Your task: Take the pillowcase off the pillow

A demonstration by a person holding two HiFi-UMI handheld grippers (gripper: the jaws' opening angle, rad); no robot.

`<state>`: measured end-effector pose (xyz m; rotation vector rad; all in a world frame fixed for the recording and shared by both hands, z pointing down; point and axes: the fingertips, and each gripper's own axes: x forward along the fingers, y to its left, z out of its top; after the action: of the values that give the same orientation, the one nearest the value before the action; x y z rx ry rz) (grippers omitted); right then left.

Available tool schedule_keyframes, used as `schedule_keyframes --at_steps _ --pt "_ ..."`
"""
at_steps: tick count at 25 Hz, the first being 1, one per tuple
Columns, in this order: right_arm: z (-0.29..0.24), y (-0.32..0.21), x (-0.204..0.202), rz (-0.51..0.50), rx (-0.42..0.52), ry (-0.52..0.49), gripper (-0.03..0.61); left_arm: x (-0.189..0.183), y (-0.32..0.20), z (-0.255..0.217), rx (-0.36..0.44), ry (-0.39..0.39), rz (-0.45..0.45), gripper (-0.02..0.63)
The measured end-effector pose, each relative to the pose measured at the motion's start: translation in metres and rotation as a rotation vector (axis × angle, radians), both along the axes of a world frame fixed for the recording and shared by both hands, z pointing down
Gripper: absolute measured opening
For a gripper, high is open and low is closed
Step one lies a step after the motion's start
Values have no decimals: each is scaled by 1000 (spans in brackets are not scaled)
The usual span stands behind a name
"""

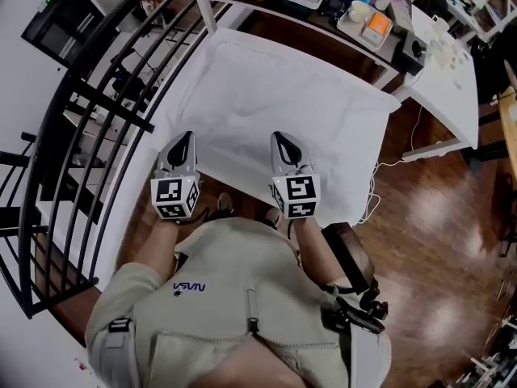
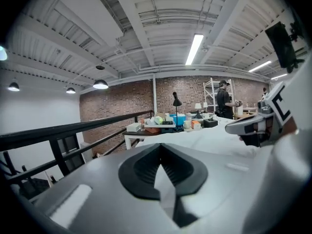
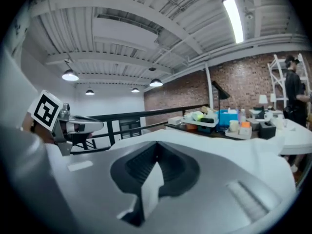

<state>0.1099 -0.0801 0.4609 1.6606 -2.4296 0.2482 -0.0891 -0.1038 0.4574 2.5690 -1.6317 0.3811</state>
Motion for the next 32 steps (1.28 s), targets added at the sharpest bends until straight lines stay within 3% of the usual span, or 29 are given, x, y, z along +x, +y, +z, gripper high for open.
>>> schedule_keyframes --at_steps 7,11,18,26,28,32 --pt "-6 -12 -77 -138 -14 66 3 -46 -12 32 -79 -4 -9 6" --pt "6 -28 -111 -129 -59 111 5 -66 -45 49 -108 1 24 6" --pt "24 -65 -178 -79 -140 183 52 -96 -96 71 -174 20 191 14" --pt "63 -82 -226 -134 -270 316 129 -61 -100 135 -383 -27 482 187" --pt "74 -84 -232 -174 -302 371 137 -51 -95 145 -436 -14 518 166" --pt "104 -87 -234 -216 -384 472 153 -39 -79 150 -493 6 563 56"
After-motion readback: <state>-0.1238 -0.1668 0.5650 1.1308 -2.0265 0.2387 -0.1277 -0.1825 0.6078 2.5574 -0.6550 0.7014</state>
